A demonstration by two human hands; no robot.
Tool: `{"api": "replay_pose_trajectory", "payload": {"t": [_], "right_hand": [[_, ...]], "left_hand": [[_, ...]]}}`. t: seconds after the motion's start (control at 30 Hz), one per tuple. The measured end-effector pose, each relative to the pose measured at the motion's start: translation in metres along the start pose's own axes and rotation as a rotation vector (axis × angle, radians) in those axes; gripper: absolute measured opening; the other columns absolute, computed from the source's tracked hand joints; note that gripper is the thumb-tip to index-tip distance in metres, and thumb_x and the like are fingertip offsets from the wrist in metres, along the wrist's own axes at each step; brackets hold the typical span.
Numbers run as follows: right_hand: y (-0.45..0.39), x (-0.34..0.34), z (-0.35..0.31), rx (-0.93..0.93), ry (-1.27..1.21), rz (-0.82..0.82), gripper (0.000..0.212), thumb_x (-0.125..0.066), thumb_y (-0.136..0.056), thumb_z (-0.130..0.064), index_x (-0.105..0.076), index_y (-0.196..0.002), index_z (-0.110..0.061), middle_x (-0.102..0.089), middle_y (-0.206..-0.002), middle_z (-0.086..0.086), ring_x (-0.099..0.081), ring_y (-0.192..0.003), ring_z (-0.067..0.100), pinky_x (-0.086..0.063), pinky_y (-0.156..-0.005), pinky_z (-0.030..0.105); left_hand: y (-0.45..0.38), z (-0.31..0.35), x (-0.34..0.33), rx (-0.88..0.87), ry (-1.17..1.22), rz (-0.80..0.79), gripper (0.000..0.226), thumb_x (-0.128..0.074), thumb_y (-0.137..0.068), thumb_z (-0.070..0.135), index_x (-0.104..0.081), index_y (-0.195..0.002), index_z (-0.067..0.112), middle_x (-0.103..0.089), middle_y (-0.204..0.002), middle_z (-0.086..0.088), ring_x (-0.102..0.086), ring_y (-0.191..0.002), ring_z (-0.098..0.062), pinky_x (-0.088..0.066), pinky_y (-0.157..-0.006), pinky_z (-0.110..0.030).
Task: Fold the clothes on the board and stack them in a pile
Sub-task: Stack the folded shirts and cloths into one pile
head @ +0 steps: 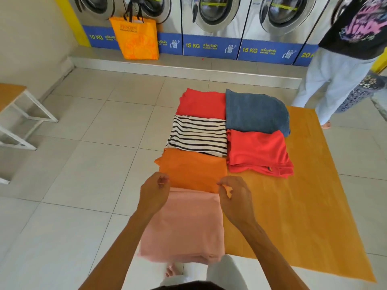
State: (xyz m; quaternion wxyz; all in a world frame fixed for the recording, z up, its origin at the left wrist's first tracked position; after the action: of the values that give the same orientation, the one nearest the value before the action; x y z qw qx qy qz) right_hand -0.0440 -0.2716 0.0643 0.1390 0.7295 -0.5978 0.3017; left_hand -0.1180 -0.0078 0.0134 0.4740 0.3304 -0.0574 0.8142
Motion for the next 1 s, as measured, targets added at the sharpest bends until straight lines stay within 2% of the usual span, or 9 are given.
{"api": "replay_pose_trajectory", "payload": {"t": [0.17, 0.27, 0.37, 0.43, 0.53, 0.67, 0.77, 0.87, 1.0], "right_hand": [[-0.016, -0.002, -0.012, -0.001, -0.011, 0.022, 0.019, -0.064, -0.088, -0.003, -0.072, -0.097, -0.018, -0.067, -0.100, -0.005, -0.060, -0.096, 0.008, -0.051, -0.079, 0.028], [-0.039, -0.004, -0.012, 0.002, -0.006, 0.017, 0.017, -0.066, -0.087, -0.006, -0.072, -0.097, -0.018, -0.067, -0.097, -0.008, -0.059, -0.093, 0.009, -0.051, -0.078, 0.028], [-0.075, -0.009, -0.004, -0.028, -0.005, 0.023, 0.016, -0.069, -0.086, -0.014, -0.072, -0.101, -0.019, -0.065, -0.097, -0.010, -0.060, -0.092, 0.011, -0.052, -0.081, 0.031], [-0.102, -0.017, 0.011, -0.104, -0.015, -0.004, 0.021, -0.070, -0.087, -0.021, -0.070, -0.108, -0.021, -0.063, -0.102, -0.010, -0.061, -0.096, 0.012, -0.053, -0.085, 0.033], [-0.143, -0.034, 0.036, -0.211, 0.011, -0.074, 0.034, -0.067, -0.089, -0.036, -0.065, -0.120, -0.022, -0.063, -0.116, -0.003, -0.059, -0.110, 0.017, -0.050, -0.096, 0.037], [-0.196, -0.060, 0.071, -0.310, 0.102, -0.158, 0.055, -0.060, -0.091, -0.046, -0.055, -0.137, -0.015, -0.058, -0.135, 0.008, -0.050, -0.128, 0.026, -0.041, -0.109, 0.044], [-0.213, -0.079, 0.096, -0.424, 0.167, -0.249, 0.065, -0.056, -0.093, -0.046, -0.041, -0.147, -0.013, -0.051, -0.141, 0.017, -0.044, -0.132, 0.036, -0.037, -0.111, 0.050], [-0.213, -0.095, 0.114, -0.526, 0.194, -0.301, 0.068, -0.056, -0.093, -0.045, -0.030, -0.150, -0.018, -0.047, -0.141, 0.020, -0.044, -0.130, 0.039, -0.038, -0.107, 0.049], [-0.214, -0.103, 0.123, -0.603, 0.072, -0.197, 0.074, -0.059, -0.090, -0.046, -0.024, -0.151, -0.023, -0.055, -0.135, 0.015, -0.053, -0.122, 0.035, -0.045, -0.102, 0.048]], "left_hand": [[-0.019, -0.002, 0.006, 0.006, 0.001, -0.045, 0.012, -0.059, -0.095, 0.022, -0.060, -0.101, 0.032, -0.062, -0.103, 0.010, -0.056, -0.088, -0.005, -0.040, -0.072, -0.017], [-0.039, -0.005, 0.005, 0.013, 0.017, -0.045, 0.012, -0.059, -0.094, 0.024, -0.061, -0.101, 0.033, -0.061, -0.105, 0.010, -0.057, -0.091, -0.008, -0.041, -0.072, -0.019], [-0.061, -0.004, 0.006, 0.048, 0.036, -0.027, 0.013, -0.058, -0.094, 0.024, -0.061, -0.104, 0.031, -0.062, -0.108, 0.008, -0.059, -0.097, -0.013, -0.051, -0.083, -0.028], [-0.075, -0.002, 0.006, 0.073, 0.030, -0.024, 0.014, -0.057, -0.095, 0.023, -0.063, -0.108, 0.028, -0.063, -0.110, 0.007, -0.061, -0.100, -0.016, -0.053, -0.087, -0.033], [-0.104, 0.003, 0.007, 0.087, 0.006, -0.011, 0.018, -0.058, -0.095, 0.025, -0.064, -0.112, 0.022, -0.065, -0.111, 0.002, -0.062, -0.100, -0.018, -0.050, -0.083, -0.030], [-0.163, 0.021, -0.003, 0.080, -0.033, 0.018, 0.023, -0.060, -0.094, 0.025, -0.061, -0.117, 0.020, -0.064, -0.121, -0.004, -0.057, -0.099, -0.016, -0.047, -0.086, -0.032], [-0.204, 0.039, -0.023, 0.009, -0.079, -0.017, 0.030, -0.058, -0.096, 0.028, -0.056, -0.125, 0.022, -0.061, -0.129, -0.005, -0.058, -0.112, -0.022, -0.047, -0.093, -0.034], [-0.234, 0.046, -0.050, 0.011, -0.113, -0.088, 0.041, -0.058, -0.095, 0.033, -0.049, -0.135, 0.026, -0.057, -0.135, -0.008, -0.054, -0.121, -0.028, -0.048, -0.103, -0.044], [-0.246, 0.046, -0.085, 0.059, -0.117, -0.232, 0.066, -0.062, -0.091, 0.045, -0.033, -0.148, 0.029, -0.047, -0.147, -0.007, -0.048, -0.131, -0.031, -0.045, -0.107, -0.049]]}}
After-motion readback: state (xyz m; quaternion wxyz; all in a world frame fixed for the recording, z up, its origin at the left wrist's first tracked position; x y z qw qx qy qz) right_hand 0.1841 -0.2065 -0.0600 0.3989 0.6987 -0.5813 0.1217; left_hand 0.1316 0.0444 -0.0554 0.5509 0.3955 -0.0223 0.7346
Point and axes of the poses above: each hand's wrist, its own y-axis away from the middle knuckle, its own x-axis out of the back of the hand, z = x × y, the point moved 10 cm from there along -y, towards the middle knuckle
